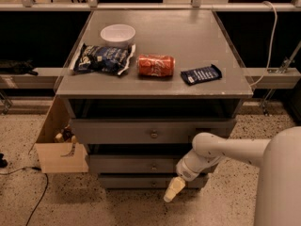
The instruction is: Close middle drawer
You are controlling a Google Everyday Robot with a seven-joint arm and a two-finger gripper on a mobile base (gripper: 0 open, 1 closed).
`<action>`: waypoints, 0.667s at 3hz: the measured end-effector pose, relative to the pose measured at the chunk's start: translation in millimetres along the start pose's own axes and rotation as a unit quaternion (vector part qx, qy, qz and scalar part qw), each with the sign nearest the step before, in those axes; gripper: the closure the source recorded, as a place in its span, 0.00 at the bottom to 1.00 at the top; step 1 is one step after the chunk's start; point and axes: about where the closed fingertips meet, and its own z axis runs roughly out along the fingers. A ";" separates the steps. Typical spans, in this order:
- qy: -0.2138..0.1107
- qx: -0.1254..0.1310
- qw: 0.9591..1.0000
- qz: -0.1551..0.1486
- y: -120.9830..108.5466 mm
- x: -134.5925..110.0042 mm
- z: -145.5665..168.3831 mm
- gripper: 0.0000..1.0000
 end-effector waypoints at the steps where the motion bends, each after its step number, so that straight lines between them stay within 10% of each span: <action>1: 0.000 0.000 1.000 0.000 0.0 0.0 0.0 0.19; 2: 0.000 0.000 1.000 0.000 0.0 0.0 0.0 0.41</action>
Offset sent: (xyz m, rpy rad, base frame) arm 0.0000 0.0000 0.0000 0.0000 0.0000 0.0000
